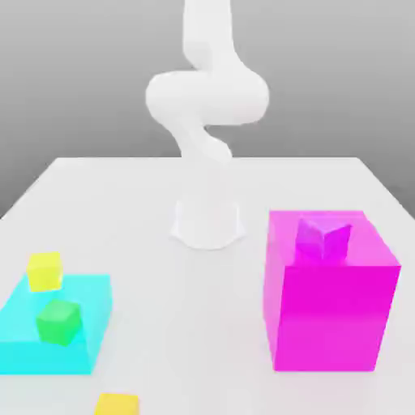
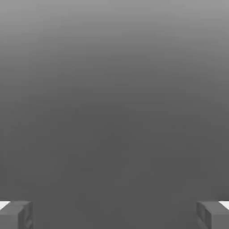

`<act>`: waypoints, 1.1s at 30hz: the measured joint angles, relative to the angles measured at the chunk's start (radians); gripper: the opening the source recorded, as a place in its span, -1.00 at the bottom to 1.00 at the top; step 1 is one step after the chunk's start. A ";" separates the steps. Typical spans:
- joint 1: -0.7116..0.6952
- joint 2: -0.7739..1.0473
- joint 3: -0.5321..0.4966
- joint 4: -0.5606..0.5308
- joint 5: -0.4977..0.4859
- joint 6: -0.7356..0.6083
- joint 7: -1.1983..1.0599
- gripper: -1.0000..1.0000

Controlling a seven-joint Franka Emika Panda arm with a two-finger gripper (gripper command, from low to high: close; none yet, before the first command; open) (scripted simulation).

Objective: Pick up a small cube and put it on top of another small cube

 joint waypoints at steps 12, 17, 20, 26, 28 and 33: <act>-0.009 0.441 -0.074 0.013 0.020 0.125 -0.079 0.00; -0.022 0.622 -0.100 0.018 0.043 0.176 -0.122 0.00; -0.040 0.731 -0.107 0.022 0.059 0.207 -0.149 0.00; -0.072 0.950 -0.110 0.028 0.084 0.268 -0.199 0.00; -0.084 1.022 -0.111 0.030 0.090 0.288 -0.214 0.00; -0.112 1.203 -0.088 0.059 0.119 0.403 -0.243 0.00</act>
